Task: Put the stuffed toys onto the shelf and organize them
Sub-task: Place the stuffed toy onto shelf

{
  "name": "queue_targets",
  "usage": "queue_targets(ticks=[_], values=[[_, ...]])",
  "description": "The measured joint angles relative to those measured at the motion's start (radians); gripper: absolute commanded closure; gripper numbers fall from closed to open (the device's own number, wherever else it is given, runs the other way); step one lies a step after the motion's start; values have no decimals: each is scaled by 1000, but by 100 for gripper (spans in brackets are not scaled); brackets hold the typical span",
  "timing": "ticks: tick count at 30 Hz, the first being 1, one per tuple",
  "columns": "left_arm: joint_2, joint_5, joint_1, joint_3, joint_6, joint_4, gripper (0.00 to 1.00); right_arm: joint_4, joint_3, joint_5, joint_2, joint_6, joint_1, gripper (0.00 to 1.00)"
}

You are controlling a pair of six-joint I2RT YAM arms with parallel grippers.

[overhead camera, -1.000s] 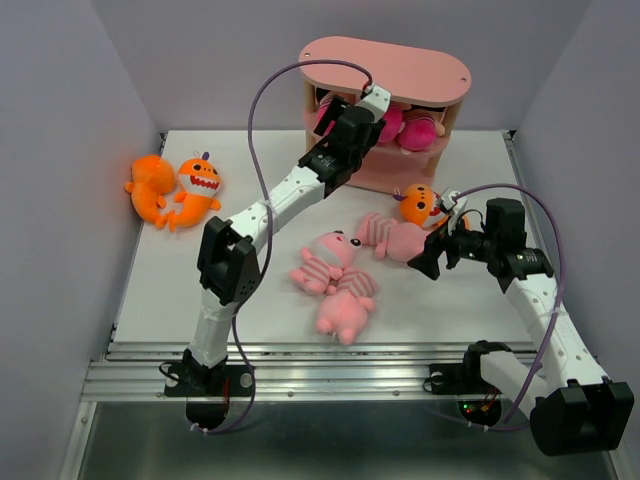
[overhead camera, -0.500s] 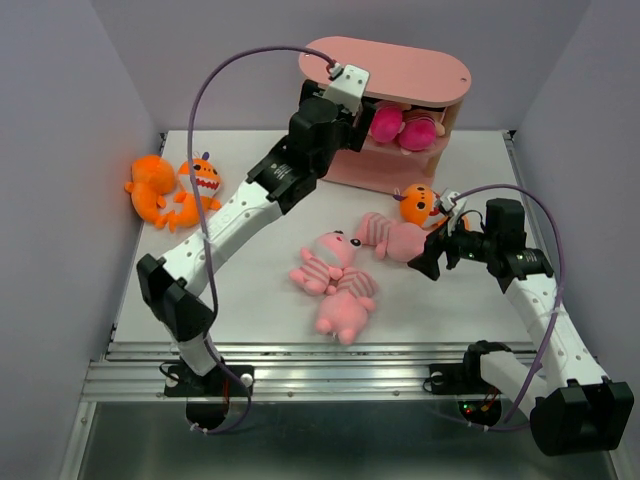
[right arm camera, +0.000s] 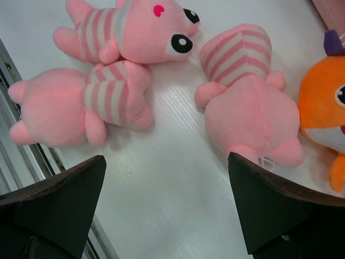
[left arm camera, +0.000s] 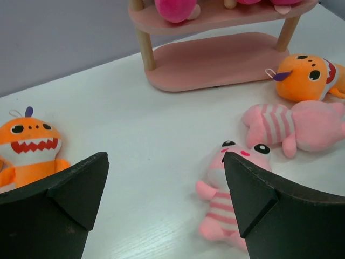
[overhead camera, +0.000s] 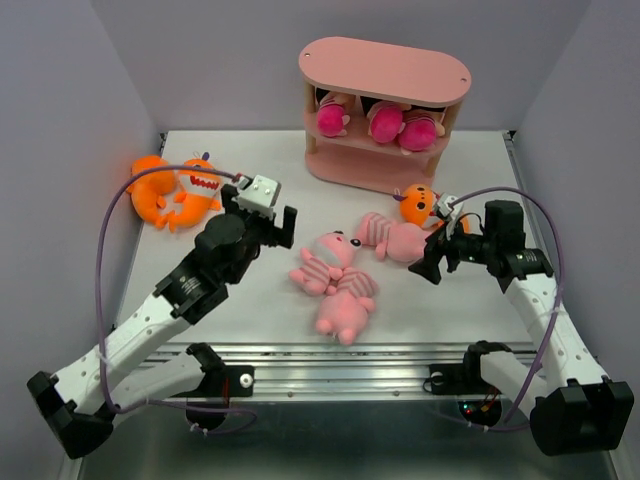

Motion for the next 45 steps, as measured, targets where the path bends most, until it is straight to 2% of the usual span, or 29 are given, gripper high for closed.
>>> queue_targets(ticks=[4,7,12,20,23,26,27,30,33,37,40,45], values=[[-208,5,6,-209,-31,43,1,-42,62,53,55,6,0,0],[-265,13,11,-263,-46,55,1,-53,143,122,112,29,-5,0],[-240,13,22,-262,-57,70,1,-50,247,174,212,65,-35,0],[-206,13,26,-263,-57,21,1,31,266,190,304,98,-100,3],[-206,13,26,-263,-57,12,1,52,280,179,334,97,-105,9],[-207,13,26,-263,-56,12,1,66,324,128,369,108,-105,20],[-207,14,26,-263,-56,12,1,67,343,114,378,117,-105,20],[-207,13,26,-263,-56,12,1,88,446,73,417,188,-104,33],[-205,12,26,-263,-55,12,1,134,499,70,427,252,-90,40],[-193,4,31,-263,-53,11,1,197,569,79,454,362,-23,63],[-187,-6,32,-263,-51,11,1,243,610,93,492,426,13,71],[-183,-6,40,-263,-40,11,1,339,635,198,547,527,31,76]])
